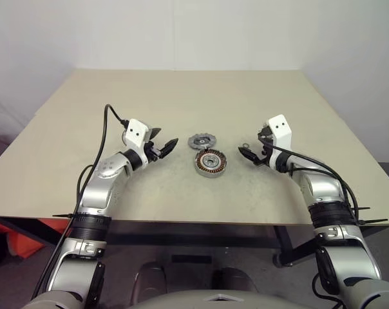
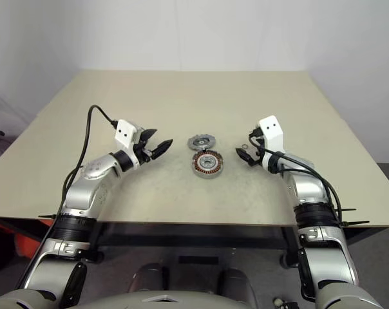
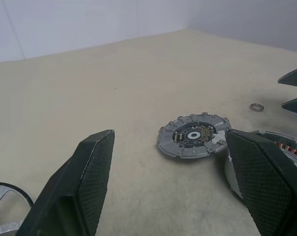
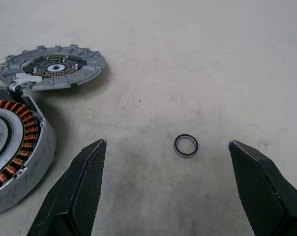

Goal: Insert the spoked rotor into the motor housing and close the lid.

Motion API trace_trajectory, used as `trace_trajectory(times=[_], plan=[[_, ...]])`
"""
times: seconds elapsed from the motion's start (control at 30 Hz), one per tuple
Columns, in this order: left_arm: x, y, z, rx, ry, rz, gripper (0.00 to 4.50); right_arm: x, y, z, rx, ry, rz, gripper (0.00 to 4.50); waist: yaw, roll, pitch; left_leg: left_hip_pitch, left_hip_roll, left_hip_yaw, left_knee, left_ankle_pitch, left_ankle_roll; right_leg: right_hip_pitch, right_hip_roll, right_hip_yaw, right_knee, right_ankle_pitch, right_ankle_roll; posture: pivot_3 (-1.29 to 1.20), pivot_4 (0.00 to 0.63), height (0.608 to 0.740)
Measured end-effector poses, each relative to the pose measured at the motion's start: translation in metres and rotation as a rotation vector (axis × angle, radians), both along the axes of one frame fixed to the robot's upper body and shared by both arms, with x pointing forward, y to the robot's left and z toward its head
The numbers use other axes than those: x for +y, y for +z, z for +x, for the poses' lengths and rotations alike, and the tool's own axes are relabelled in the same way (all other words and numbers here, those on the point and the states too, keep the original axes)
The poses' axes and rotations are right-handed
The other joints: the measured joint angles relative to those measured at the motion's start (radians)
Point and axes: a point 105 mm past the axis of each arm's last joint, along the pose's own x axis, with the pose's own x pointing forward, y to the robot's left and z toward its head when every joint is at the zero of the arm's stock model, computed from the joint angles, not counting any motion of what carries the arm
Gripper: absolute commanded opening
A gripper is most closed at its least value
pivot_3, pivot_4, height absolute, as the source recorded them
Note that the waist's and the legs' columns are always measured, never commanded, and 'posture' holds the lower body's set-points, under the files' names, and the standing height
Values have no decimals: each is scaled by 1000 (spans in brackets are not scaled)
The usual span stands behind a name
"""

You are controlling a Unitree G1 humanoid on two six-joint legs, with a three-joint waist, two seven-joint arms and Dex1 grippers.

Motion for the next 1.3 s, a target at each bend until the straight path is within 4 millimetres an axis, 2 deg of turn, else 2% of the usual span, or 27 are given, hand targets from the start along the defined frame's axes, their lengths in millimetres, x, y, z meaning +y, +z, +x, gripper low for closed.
trace_trajectory(times=[0.7, 1.0, 1.3], plan=[[0, -5, -2, 10, -2, 15, 3780, 3, -3, 1, 10, -12, -1, 4500, 0, 0, 0, 0, 0, 0, 0, 0, 0, 0, 0, 0, 0, 0, 0, 0, 0, 740], [0, -6, -2, 12, -1, 20, 3780, 12, -1, 4, 7, -8, 21, 4500, -1, 0, 0, 0, 0, 0, 0, 0, 0, 0, 0, 0, 0, 0, 0, 0, 0, 740], [0, -8, -3, 15, 2, 29, 3780, 9, -6, 9, 20, -68, 25, 4500, -1, 0, 0, 0, 0, 0, 0, 0, 0, 0, 0, 0, 0, 0, 0, 0, 0, 740]])
